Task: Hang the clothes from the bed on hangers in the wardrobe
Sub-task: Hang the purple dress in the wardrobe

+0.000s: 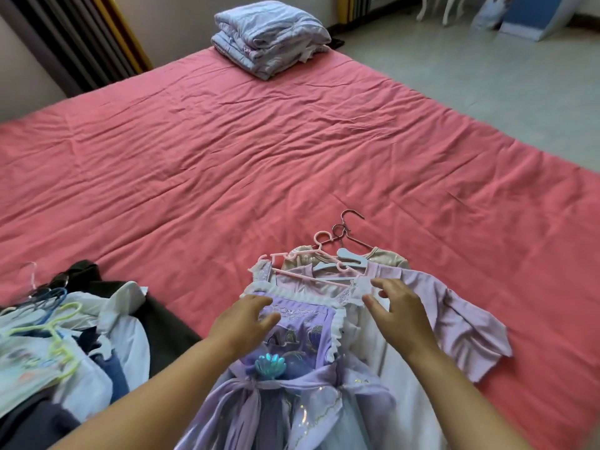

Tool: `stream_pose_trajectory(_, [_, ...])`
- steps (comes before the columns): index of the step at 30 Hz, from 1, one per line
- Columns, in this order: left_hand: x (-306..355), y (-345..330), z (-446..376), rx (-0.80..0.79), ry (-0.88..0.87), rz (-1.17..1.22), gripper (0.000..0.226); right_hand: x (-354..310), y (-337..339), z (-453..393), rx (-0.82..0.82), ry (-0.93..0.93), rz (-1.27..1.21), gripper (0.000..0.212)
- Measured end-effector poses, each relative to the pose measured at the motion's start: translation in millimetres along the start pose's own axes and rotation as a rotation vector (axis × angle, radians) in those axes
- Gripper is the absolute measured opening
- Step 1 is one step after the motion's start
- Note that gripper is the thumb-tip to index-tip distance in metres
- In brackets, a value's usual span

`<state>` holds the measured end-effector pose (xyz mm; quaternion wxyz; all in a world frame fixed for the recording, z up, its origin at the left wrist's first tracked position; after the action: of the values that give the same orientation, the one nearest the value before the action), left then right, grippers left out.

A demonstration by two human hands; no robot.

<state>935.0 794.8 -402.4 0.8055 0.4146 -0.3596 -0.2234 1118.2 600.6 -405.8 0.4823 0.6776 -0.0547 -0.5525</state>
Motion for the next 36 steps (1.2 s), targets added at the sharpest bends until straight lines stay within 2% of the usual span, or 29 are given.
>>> stream_pose_trajectory(4, [13.3, 24.0, 68.7, 0.043, -0.069, -0.059, 0.042, -38.6, 19.1, 66.5, 0.022, -0.005, -0.053, 0.026])
stream_pose_trajectory(8, [12.2, 46.0, 154.6, 0.093, -0.128, -0.068, 0.04, -88.0, 31.4, 150.4, 0.103, 0.027, -0.037, 0.033])
stream_pose_trajectory(12, [-1.1, 68.1, 245.5, 0.083, -0.283, -0.118, 0.039, -138.6, 39.5, 246.0, 0.16, 0.009, 0.002, 0.028])
stream_pose_trajectory(19, [-27.7, 92.4, 396.1, 0.086, -0.555, -0.032, 0.038, -227.0, 49.9, 442.6, 0.438, -0.095, 0.002, 0.042])
stream_pose_trajectory(22, [-24.4, 89.6, 439.0, 0.053, -0.672, -0.028, 0.036, -247.1, 56.2, 507.0, 0.504, -0.108, 0.025, 0.048])
stream_pose_trajectory(27, [-5.4, 68.0, 502.4, -0.019, -0.873, -0.058, 0.044, -268.6, 69.5, 611.5, 0.684, -0.149, -0.002, 0.042])
stream_pose_trajectory(30, [9.0, 51.8, 551.0, -0.055, -1.005, -0.079, 0.078, -272.1, 67.7, 680.7, 0.79, -0.168, 0.018, 0.034])
stream_pose_trajectory(32, [12.4, 41.1, 579.4, -0.076, -1.055, -0.074, 0.087, -273.8, 60.2, 723.9, 0.867, -0.204, 0.037, 0.038])
stream_pose_trajectory(34, [15.0, 28.8, 613.2, -0.098, -1.139, -0.076, 0.085, -276.5, 49.3, 772.3, 0.929, -0.253, 0.051, 0.042])
stream_pose_trajectory(36, [14.6, 11.7, 647.1, -0.115, -1.227, -0.084, 0.073, -284.1, 34.4, 825.5, 0.976, -0.29, 0.073, 0.043])
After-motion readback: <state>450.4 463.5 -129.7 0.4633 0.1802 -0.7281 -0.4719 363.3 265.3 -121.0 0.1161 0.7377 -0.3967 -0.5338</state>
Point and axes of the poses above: each hand's wrist, its own z-axis away from the middle knuckle, its own y-axis out of the back of the hand, x = y × z, the point moved 2 cm from there along -z, towards the middle knuckle, and after that the axes turned 6 degrees about -y, right-handed, at the moved point
